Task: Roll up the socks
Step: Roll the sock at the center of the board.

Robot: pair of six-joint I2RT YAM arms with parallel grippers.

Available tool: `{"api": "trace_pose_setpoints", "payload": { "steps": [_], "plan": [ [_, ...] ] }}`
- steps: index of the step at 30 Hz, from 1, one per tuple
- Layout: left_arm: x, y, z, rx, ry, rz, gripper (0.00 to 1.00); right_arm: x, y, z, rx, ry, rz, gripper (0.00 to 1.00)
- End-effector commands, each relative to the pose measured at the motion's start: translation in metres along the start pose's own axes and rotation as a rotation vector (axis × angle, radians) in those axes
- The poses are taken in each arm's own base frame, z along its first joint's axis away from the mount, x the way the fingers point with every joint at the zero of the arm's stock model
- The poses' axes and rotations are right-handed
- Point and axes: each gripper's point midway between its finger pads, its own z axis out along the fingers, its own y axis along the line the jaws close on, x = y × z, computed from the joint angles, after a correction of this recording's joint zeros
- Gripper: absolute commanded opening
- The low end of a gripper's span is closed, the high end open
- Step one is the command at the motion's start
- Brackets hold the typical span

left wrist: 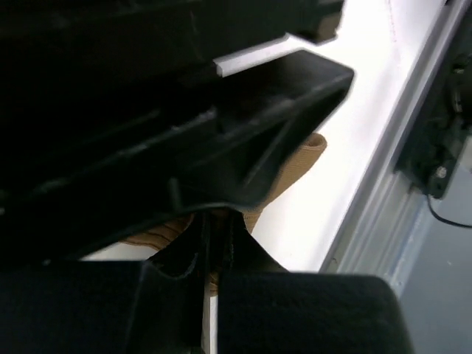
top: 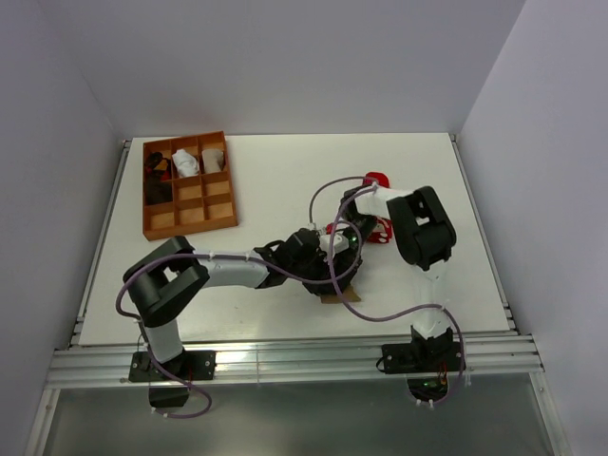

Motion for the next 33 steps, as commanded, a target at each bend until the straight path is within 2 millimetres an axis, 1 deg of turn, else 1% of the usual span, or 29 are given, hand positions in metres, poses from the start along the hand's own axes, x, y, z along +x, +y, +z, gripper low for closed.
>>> {"api": "trace_pose_setpoints", "payload": {
  "steps": [1, 3, 4, 5, 6, 7, 8, 9, 10, 11, 12, 13, 14, 15, 16, 17, 18, 19, 21, 22, 24, 25, 26, 28, 30, 31, 32, 33],
  "plan": [
    [0.045, 0.008, 0.006, 0.031, 0.131, -0.119, 0.0, -0.029, -0.004, -0.031, 0.18, -0.16, -0.144, 0.49],
    [0.05, 0.013, 0.006, 0.047, 0.155, -0.166, 0.0, -0.035, 0.0, -0.044, 0.214, -0.22, -0.176, 0.51],
    [0.053, 0.015, 0.009, 0.043, 0.171, -0.182, 0.0, -0.032, -0.002, -0.051, 0.229, -0.255, -0.155, 0.52],
    [0.054, 0.015, 0.008, 0.049, 0.183, -0.196, 0.0, -0.035, 0.004, -0.061, 0.258, -0.294, -0.178, 0.53],
    [0.048, 0.015, 0.01, 0.047, 0.178, -0.205, 0.0, -0.037, 0.002, -0.069, 0.282, -0.323, -0.19, 0.53],
    [0.049, 0.013, 0.01, 0.052, 0.192, -0.238, 0.01, -0.033, 0.0, -0.077, 0.299, -0.361, -0.167, 0.53],
    [0.048, 0.015, 0.01, 0.063, 0.199, -0.268, 0.0, -0.033, 0.001, -0.086, 0.32, -0.394, -0.167, 0.53],
    [0.044, 0.012, 0.01, 0.084, 0.204, -0.292, 0.0, -0.033, 0.0, -0.093, 0.333, -0.424, -0.17, 0.54],
    [0.045, 0.012, 0.01, 0.088, 0.214, -0.336, 0.0, -0.027, -0.005, -0.103, 0.346, -0.457, -0.151, 0.54],
    [0.044, 0.014, 0.008, 0.089, 0.219, -0.364, 0.0, -0.024, -0.005, -0.107, 0.352, -0.468, -0.153, 0.54],
    [0.038, 0.014, 0.008, 0.082, 0.22, -0.383, 0.0, -0.02, -0.003, -0.112, 0.363, -0.48, -0.158, 0.54],
    [0.038, 0.017, 0.008, 0.065, 0.229, -0.41, 0.0, -0.016, -0.006, -0.113, 0.381, -0.483, -0.153, 0.54],
    [0.046, 0.02, 0.005, 0.049, 0.276, -0.447, 0.0, -0.011, -0.01, -0.12, 0.41, -0.504, -0.139, 0.54],
    [0.041, 0.02, 0.005, 0.042, 0.277, -0.452, 0.0, -0.012, -0.015, -0.126, 0.446, -0.518, -0.147, 0.54],
    [0.041, 0.021, 0.004, 0.033, 0.285, -0.452, 0.0, -0.007, -0.016, -0.127, 0.47, -0.515, -0.14, 0.54],
    [0.048, 0.022, 0.002, 0.014, 0.32, -0.469, 0.0, -0.006, -0.017, -0.129, 0.48, -0.523, -0.143, 0.54],
    [0.043, 0.022, 0.002, 0.006, 0.322, -0.466, 0.0, -0.005, -0.015, -0.129, 0.479, -0.526, -0.147, 0.54],
    [0.046, 0.023, 0.002, 0.001, 0.342, -0.468, 0.0, -0.003, -0.012, -0.13, 0.492, -0.527, -0.168, 0.54],
    [0.045, 0.022, 0.0, -0.014, 0.37, -0.476, 0.0, -0.003, -0.012, -0.134, 0.534, -0.538, -0.201, 0.54],
    [0.048, 0.022, 0.002, -0.018, 0.392, -0.495, 0.0, 0.0, -0.007, -0.133, 0.561, -0.544, -0.228, 0.54],
    [0.047, 0.019, 0.001, -0.018, 0.431, -0.529, 0.0, 0.001, -0.004, -0.134, 0.6, -0.549, -0.286, 0.56],
    [0.046, 0.019, 0.002, -0.017, 0.443, -0.556, 0.0, 0.005, -0.004, -0.13, 0.605, -0.546, -0.296, 0.57],
    [0.045, 0.015, 0.005, 0.014, 0.466, -0.585, 0.0, 0.005, 0.002, -0.132, 0.628, -0.554, -0.329, 0.57],
    [0.045, 0.014, 0.004, 0.015, 0.499, -0.634, 0.0, 0.01, 0.006, -0.124, 0.636, -0.535, -0.374, 0.58],
    [0.042, 0.017, 0.009, 0.019, 0.52, -0.669, 0.0, 0.009, 0.012, -0.125, 0.689, -0.53, -0.447, 0.6],
    [0.047, 0.019, 0.01, 0.008, 0.544, -0.711, 0.0, 0.012, 0.014, -0.114, 0.685, -0.514, -0.468, 0.6],
    [0.043, 0.024, 0.01, 0.005, 0.539, -0.739, 0.0, 0.008, 0.021, -0.118, 0.733, -0.529, -0.529, 0.61],
    [0.041, 0.024, 0.01, 0.02, 0.542, -0.766, 0.0, 0.01, 0.021, -0.115, 0.76, -0.514, -0.56, 0.62]
  ]
}}
